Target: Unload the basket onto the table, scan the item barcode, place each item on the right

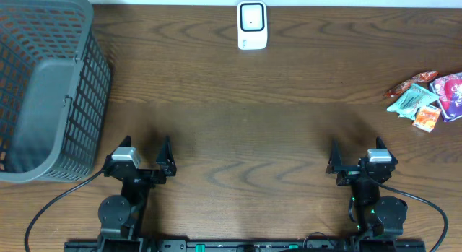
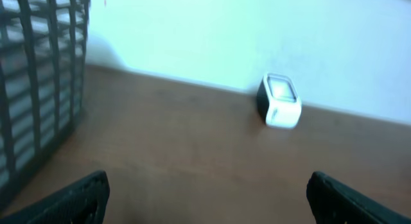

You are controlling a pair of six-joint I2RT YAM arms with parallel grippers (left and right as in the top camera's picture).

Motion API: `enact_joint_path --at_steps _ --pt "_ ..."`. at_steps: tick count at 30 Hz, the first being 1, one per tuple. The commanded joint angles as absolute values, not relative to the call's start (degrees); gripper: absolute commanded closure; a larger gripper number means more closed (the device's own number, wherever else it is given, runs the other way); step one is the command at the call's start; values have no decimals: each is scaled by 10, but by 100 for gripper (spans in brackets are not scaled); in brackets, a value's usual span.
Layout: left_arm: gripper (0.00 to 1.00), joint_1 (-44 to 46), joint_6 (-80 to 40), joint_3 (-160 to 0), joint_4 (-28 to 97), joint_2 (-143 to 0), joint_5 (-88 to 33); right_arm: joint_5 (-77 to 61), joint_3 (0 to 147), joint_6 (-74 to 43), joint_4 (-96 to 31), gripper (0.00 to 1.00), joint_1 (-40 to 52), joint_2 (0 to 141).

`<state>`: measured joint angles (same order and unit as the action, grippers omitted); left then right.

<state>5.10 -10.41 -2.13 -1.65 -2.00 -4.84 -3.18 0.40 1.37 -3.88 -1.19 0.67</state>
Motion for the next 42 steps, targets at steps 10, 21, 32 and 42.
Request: enact_joint_path --at_steps 10,21,32,42 --pt "2 17 -78 -2 -9 -1 -62 -31 3 22 -41 1 -4 3" --pt "2 17 3 -2 36 -1 -101 -31 3 22 -41 1 -4 3" --pt "2 17 9 -2 36 -1 -100 -31 3 22 -41 1 -4 3" --pt "2 17 14 -2 36 -1 -98 -31 3 22 -41 1 -4 3"
